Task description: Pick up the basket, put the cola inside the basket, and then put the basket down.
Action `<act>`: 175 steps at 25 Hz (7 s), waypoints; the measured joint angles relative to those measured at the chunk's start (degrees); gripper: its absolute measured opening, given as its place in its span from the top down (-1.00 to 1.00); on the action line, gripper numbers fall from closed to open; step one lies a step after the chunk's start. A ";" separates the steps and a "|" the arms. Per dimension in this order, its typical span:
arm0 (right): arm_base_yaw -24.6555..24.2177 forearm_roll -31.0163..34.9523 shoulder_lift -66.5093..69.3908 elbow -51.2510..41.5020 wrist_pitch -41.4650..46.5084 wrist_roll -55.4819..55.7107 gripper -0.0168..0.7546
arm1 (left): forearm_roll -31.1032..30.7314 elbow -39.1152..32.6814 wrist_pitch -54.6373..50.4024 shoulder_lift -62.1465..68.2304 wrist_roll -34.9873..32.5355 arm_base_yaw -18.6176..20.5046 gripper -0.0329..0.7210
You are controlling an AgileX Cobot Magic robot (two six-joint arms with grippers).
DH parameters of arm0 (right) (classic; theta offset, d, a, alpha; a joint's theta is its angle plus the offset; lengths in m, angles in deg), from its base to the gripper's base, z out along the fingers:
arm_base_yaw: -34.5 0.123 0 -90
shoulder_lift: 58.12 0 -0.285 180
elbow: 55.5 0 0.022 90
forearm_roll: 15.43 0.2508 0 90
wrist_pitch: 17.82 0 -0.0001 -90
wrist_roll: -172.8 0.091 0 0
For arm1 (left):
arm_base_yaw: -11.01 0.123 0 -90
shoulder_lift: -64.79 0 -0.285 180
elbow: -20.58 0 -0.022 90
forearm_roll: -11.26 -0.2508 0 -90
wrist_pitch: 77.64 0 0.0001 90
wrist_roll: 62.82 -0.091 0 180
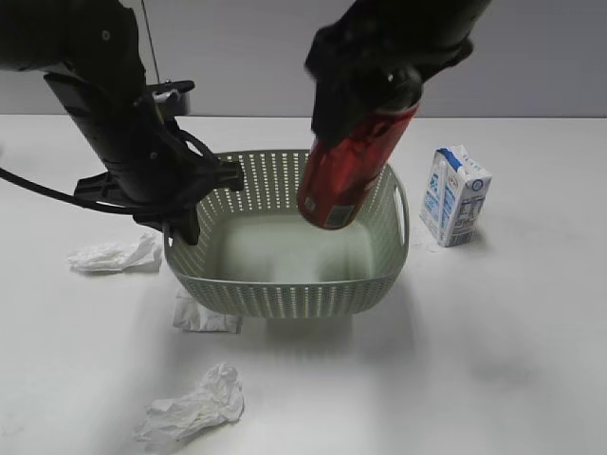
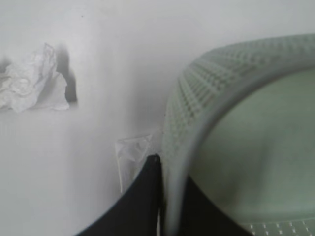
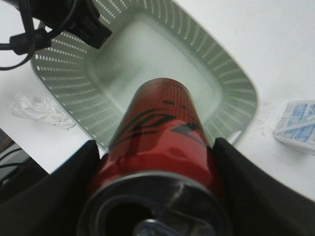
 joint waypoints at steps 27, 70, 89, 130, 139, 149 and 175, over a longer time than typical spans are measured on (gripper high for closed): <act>2.65 -2.50 13.48 3.72 -1.44 -4.07 -0.68 | -0.92 -0.06 -1.16 0.04 0.00 0.00 0.91; -32.97 -1.60 -50.65 -50.43 -6.70 3.18 -0.58 | 0.87 -0.06 -4.92 0.04 0.00 0.00 0.91; -32.97 -0.25 -95.88 -69.66 -13.36 3.24 -0.58 | 5.90 0.16 -1.82 0.11 0.00 3.04 0.91; -32.97 -0.08 -95.88 -69.67 -13.56 3.16 -0.58 | -2.24 43.53 -20.28 11.57 -10.21 15.55 -0.85; -32.97 -0.53 -95.88 -69.67 -13.64 3.16 -0.58 | -5.65 39.39 -20.27 0.79 -15.68 29.03 -0.77; -32.97 -0.73 -95.88 -69.67 -13.64 3.16 -0.58 | -3.31 17.96 -20.58 -12.08 -18.45 38.51 -0.64; -32.97 -0.73 -95.88 -69.67 -13.64 3.16 -0.58 | -13.24 -33.55 -11.93 -63.13 -21.63 25.00 -0.62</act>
